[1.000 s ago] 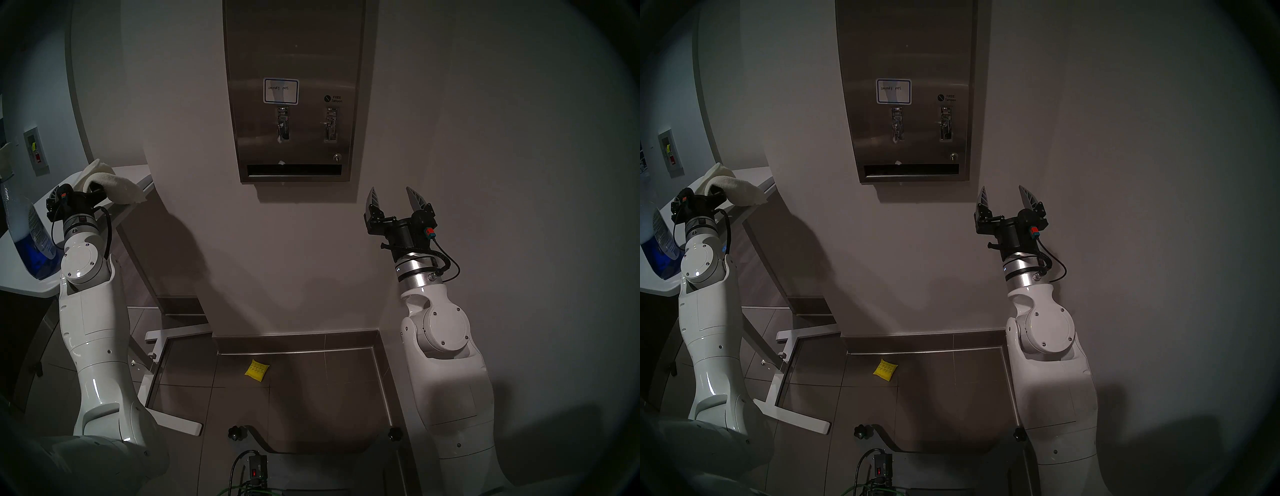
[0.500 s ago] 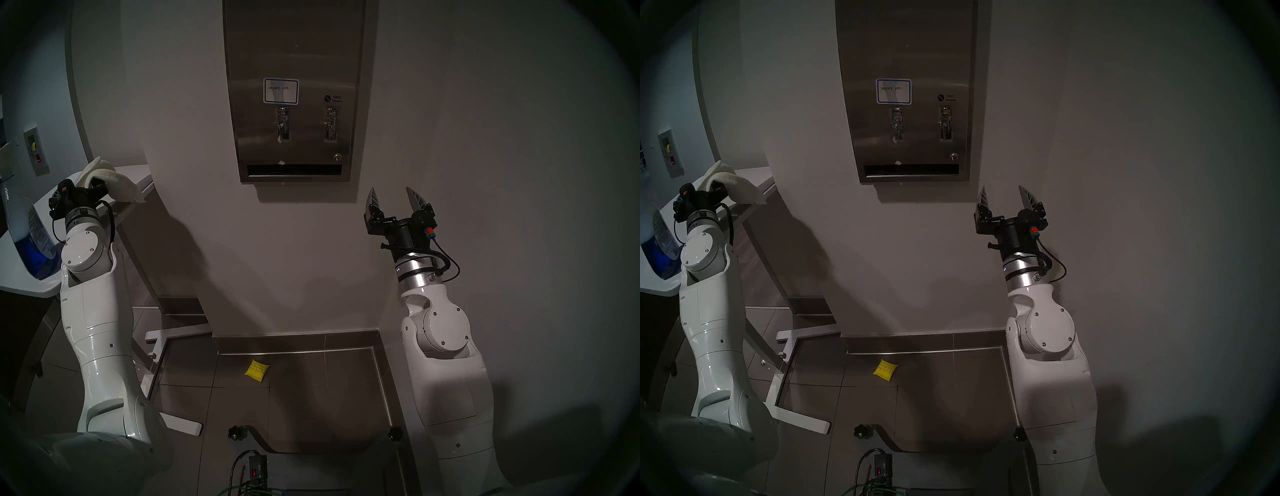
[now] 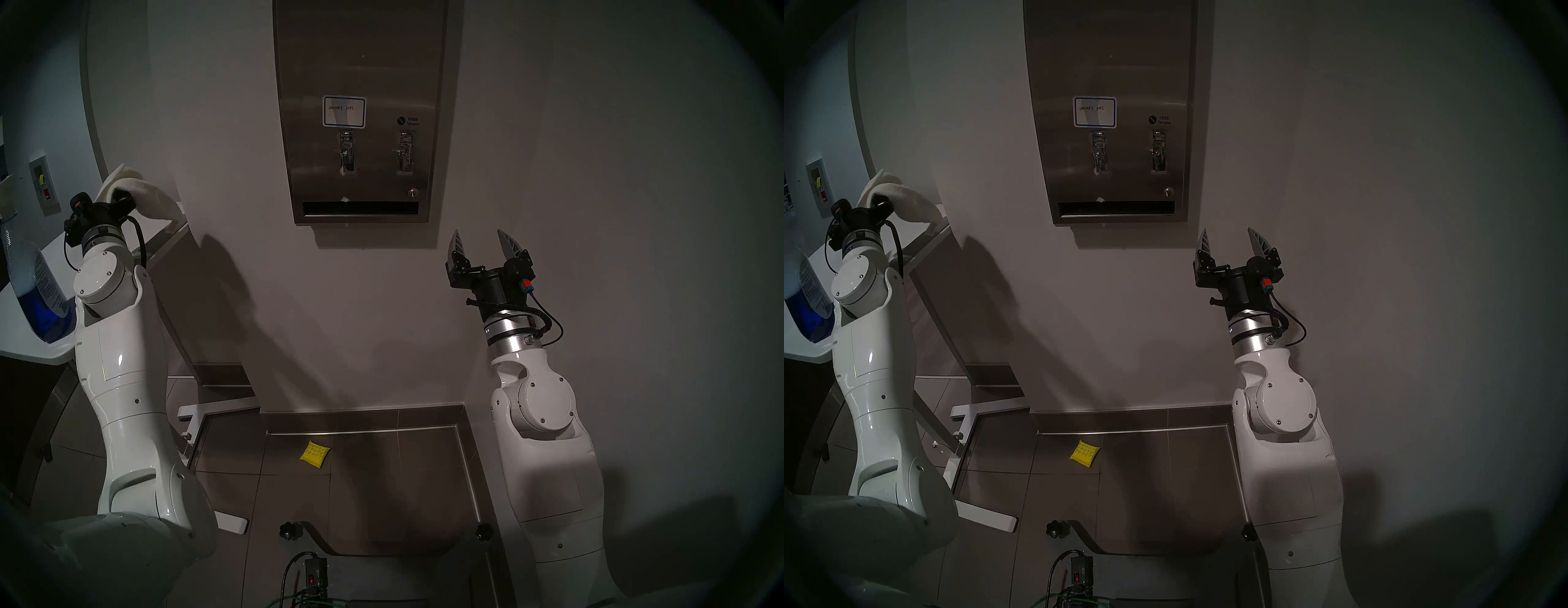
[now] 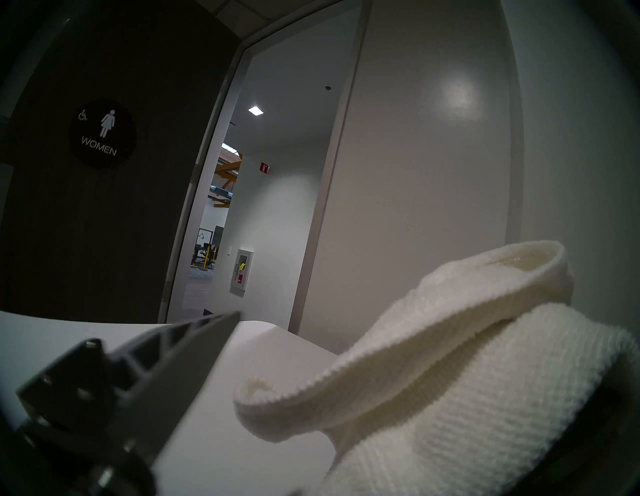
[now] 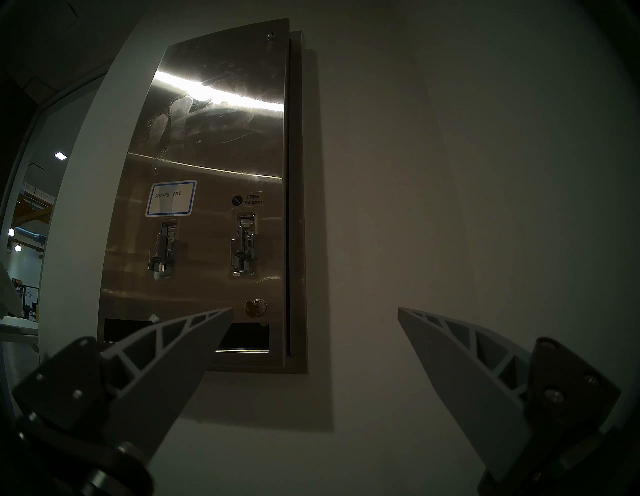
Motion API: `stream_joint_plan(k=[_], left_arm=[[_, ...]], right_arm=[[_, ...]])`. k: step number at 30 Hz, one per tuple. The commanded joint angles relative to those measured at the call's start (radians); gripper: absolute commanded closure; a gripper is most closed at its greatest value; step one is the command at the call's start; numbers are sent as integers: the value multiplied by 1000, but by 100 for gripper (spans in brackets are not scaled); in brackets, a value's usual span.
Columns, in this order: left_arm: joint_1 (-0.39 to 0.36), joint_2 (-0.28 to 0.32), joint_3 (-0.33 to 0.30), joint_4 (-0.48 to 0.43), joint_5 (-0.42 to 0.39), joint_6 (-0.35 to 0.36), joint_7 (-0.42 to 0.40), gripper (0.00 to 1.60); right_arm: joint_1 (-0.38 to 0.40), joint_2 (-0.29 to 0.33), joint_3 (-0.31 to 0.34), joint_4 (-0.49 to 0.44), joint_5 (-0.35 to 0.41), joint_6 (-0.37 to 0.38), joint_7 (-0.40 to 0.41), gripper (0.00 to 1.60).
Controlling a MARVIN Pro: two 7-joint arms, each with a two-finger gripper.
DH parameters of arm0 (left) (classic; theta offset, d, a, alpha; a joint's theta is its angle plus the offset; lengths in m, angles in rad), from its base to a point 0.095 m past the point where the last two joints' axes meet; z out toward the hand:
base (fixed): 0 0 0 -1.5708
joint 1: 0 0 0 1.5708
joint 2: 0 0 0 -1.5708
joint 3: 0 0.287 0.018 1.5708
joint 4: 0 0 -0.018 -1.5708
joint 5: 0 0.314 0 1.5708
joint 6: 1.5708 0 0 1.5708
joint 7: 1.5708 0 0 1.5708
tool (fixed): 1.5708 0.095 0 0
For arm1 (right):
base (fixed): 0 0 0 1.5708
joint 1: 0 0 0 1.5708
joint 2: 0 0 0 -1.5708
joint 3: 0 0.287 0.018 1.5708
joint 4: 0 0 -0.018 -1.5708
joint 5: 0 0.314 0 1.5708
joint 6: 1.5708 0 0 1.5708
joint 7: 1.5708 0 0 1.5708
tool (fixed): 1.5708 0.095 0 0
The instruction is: Pick up the cloth and wipe the surface
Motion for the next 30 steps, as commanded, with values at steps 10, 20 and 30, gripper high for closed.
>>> stream_joint_plan(k=[10, 20, 30], left_arm=[[-150, -78, -79, 15, -180, -50, 86, 160], [-206, -133, -151, 38, -362, -69, 62, 160], [-128, 11, 43, 47, -97, 2, -33, 160]], right_arm=[[19, -4, -1, -34, -3, -11, 2, 0], [19, -5, 0, -34, -3, -11, 4, 0], [20, -5, 1, -28, -3, -10, 7, 0]])
